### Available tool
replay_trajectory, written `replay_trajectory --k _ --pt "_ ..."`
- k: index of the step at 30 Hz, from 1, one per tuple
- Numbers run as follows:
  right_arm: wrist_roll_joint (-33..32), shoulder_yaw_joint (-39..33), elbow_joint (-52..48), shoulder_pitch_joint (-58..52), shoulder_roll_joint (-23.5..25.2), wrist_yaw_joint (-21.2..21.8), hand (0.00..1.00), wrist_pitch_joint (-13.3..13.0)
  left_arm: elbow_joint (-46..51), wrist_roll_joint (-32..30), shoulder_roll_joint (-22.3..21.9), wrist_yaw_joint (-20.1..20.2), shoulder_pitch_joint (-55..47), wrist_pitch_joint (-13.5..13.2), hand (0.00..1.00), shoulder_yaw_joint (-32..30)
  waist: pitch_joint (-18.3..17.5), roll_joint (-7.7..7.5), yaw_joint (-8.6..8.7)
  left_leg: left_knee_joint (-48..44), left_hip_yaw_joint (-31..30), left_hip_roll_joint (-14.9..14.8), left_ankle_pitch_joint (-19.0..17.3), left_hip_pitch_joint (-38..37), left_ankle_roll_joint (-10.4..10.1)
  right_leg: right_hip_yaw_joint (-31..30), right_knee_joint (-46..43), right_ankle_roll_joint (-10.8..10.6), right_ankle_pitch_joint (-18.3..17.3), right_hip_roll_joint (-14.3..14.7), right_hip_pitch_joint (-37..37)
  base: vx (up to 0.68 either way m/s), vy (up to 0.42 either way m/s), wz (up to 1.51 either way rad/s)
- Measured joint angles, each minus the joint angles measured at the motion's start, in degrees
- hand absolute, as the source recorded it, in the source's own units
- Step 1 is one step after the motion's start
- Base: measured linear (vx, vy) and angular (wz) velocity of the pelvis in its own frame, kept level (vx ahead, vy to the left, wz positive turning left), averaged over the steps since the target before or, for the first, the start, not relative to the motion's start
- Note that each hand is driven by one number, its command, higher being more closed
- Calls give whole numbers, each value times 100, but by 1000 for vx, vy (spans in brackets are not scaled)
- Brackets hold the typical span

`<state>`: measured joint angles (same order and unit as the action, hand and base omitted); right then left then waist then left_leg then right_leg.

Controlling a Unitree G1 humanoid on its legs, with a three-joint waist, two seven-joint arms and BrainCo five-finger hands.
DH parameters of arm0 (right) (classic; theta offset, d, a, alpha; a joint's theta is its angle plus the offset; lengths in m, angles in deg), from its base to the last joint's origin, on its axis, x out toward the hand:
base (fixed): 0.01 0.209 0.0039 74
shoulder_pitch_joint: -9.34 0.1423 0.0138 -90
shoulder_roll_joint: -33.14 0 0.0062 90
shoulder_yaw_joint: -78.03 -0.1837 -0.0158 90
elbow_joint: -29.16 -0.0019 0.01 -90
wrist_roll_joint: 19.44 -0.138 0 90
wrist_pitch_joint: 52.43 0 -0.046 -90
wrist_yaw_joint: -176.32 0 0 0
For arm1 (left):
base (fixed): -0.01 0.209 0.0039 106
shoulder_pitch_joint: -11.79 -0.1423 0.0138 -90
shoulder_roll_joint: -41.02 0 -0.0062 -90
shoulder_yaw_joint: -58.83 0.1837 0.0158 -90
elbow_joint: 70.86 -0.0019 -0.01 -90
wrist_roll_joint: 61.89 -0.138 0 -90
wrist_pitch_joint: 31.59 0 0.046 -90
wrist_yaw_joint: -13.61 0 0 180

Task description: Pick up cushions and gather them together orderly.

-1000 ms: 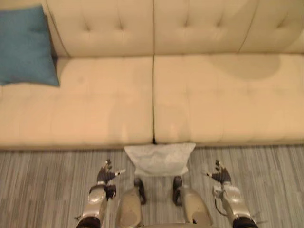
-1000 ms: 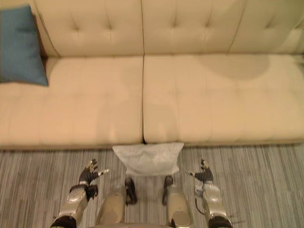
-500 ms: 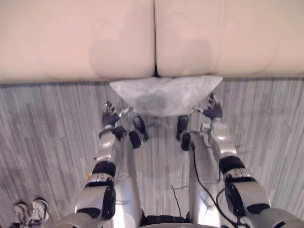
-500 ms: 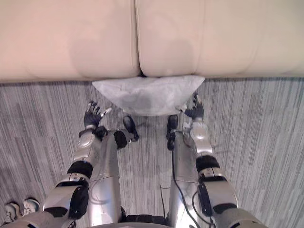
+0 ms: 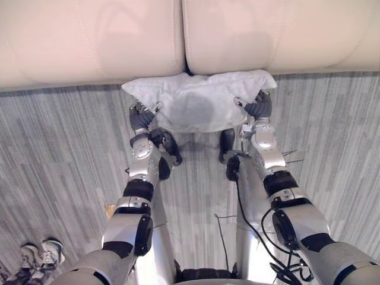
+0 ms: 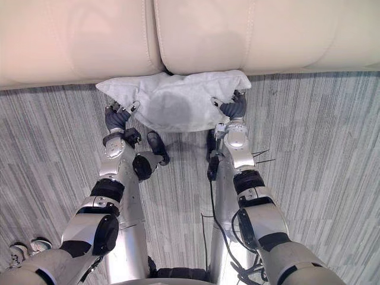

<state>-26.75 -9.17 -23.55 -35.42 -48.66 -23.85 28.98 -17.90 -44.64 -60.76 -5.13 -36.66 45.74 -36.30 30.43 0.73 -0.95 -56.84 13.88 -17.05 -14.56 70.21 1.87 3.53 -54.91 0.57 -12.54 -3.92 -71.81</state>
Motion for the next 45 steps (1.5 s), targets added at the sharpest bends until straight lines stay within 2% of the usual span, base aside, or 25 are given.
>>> replay_trajectory --k 2,6,7,8,12,14,17,19,22,25,28,31,32,34,35,36,37,38,39,40,41,42,44,45 --pt "-8 82 -397 -343 10 3 100 -4 299 -23 19 -34 -165 -2 100 224 -2 0 -3 140 0 0 43 -259 -26 46 146 25 27 13 273 0 0 0" --pt "-66 290 -1364 -1306 79 44 100 -156 1145 -219 47 -34 -990 -131 100 667 -24 0 -6 676 56 10 77 -1334 -98 111 735 37 126 88 1380 -6 -10 -2" --pt "-112 404 -1733 -1887 129 112 100 -280 1426 -232 33 -32 -1512 -213 100 913 -451 -3 -8 912 88 28 80 -1540 -129 134 996 9 151 105 1594 0 0 0" --pt "-111 432 -1866 -2119 155 154 100 -327 1508 -241 35 -28 -1718 -253 100 993 -638 -2 -9 1010 100 37 70 -1610 -154 147 1104 -9 150 107 1670 39 -11 1" --pt "-110 627 -2580 -3291 177 403 100 -486 1911 -335 -22 64 -2796 -299 100 1251 -935 4 10 1698 200 149 151 -2860 -255 234 1849 -73 196 96 2947 122 13 3" --pt "-109 770 -2940 -3946 175 582 100 -504 2102 -334 -56 204 -3444 -311 100 1365 -1221 1 -1 2053 246 224 181 -3532 -269 287 2214 -56 215 81 3647 172 46 10" --pt "-107 954 -3135 -4367 172 781 100 -527 2261 -333 -46 276 -4021 -350 100 1374 -1559 -5 -2 2435 341 332 223 -4110 -322 254 2553 -88 230 60 4181 232 36 1" --pt "-108 1167 -3109 -4503 89 942 100 -543 2297 -328 121 386 -4379 -357 100 1388 -1794 -8 8 3089 386 566 439 -4681 -360 221 3057 -139 361 -1 4659 200 23 3" --pt "-109 1378 -3035 -4484 -108 1176 100 -544 2374 -322 369 499 -4649 -405 100 1388 -1864 -14 1 3714 478 706 692 -5212 -388 133 3619 -162 626 26 5130 174 8 -14" --pt "-111 1423 -2932 -4460 -206 1287 100 -544 2566 -316 448 619 -4847 -403 100 1398 -1873 -26 9 3879 557 763 691 -5563 -391 6 3709 -175 698 31 5387 101 36 -21" --pt "-112 1495 -2924 -4396 -303 1290 100 -543 2694 -314 507 645 -4973 -400 100 1428 -1886 -49 19 3877 609 818 605 -5811 -376 -135 3427 -180 695 5 5418 49 62 -24" --pt "-111 1557 -2746 -4298 -342 1293 100 -544 2693 -315 574 657 -5052 -380 100 1470 -1880 -59 33 3797 574 811 234 -6175 -367 -215 2502 -314 610 -28 5310 1 55 -11" --pt "-106 1565 -2704 -4279 -337 1293 100 -542 2693 -316 615 664 -5091 -378 100 1487 -1881 -114 29 3731 513 876 6 -6311 -334 -187 1929 -319 609 -126 5175 -24 64 6" --pt "-105 1592 -2700 -4268 -353 1294 100 -541 2696 -319 654 669 -5118 -372 100 1504 -1885 -157 115 3754 361 993 -82 -6406 -250 -142 1404 -394 556 -282 4912 -7 35 29" --pt "-103 1664 -2700 -4248 -388 1301 100 -540 2700 -317 675 668 -5154 -374 100 1503 -1887 -151 165 3810 295 1008 -84 -6424 -247 -84 1666 -366 353 -306 4870 32 7 33" --pt "-102 1695 -2700 -4219 -404 1303 100 -537 2701 -316 679 668 -5153 -375 100 1502 -1887 -153 163 3852 240 1006 -85 -6427 -247 -31 1954 -358 334 -305 4814 113 -29 35" --pt "-103 1701 -2698 -4221 -406 1308 100 -525 2699 -314 681 668 -5153 -373 100 1503 -1883 -146 190 3961 132 1005 -82 -6448 -252 -13 2720 -409 435 -279 4743 130 -51 29" --pt "-103 1701 -2696 -4230 -409 1309 100 -506 2699 -313 685 668 -5157 -367 100 1503 -1883 -146 207 3994 95 1011 -76 -6468 -277 -24 3081 -420 564 -263 4759 218 -93 42" --pt "-103 1698 -2696 -4252 -411 1315 100 -476 2699 -313 709 673 -5165 -362 100 1504 -1895 -165 259 4003 11 1030 -114 -6504 -409 -81 3642 -445 833 -231 4857 275 -152 52" --pt "-103 1689 -2696 -4321 -407 1341 100 -460 2694 -312 750 721 -5177 -346 100 1506 -1941 -242 325 3952 -125 1098 -199 -6548 -552 -198 3899 -382 1184 -253 4889 324 -200 61" --pt "-104 1668 -2695 -4375 -429 1358 100 -455 2667 -313 726 750 -5170 -334 100 1516 -1939 -227 363 3920 -218 1097 -223 -6601 -609 -208 3796 -332 1472 -261 4919 382 -221 56" --pt "-106 1595 -2697 -4494 -530 1393 100 -442 2623 -315 592 770 -5214 -322 100 1602 -1999 27 348 3911 -325 871 -187 -6672 -758 -28 3599 -260 1217 -136 4958 410 -193 31" --pt "-105 1473 -2697 -4571 -493 1414 100 -434 2621 -315 572 874 -5214 -323 100 1623 -2029 84 325 3479 -470 709 60 -6472 -1017 83 3552 -166 1040 -12 5035 386 -189 16" --pt "-105 1419 -2699 -4584 -526 1430 100 -434 2599 -313 501 919 -5176 -323 100 1613 -2036 103 336 2689 -614 558 243 -6098 -1102 220 3689 -90 998 62 5205 360 -212 16"
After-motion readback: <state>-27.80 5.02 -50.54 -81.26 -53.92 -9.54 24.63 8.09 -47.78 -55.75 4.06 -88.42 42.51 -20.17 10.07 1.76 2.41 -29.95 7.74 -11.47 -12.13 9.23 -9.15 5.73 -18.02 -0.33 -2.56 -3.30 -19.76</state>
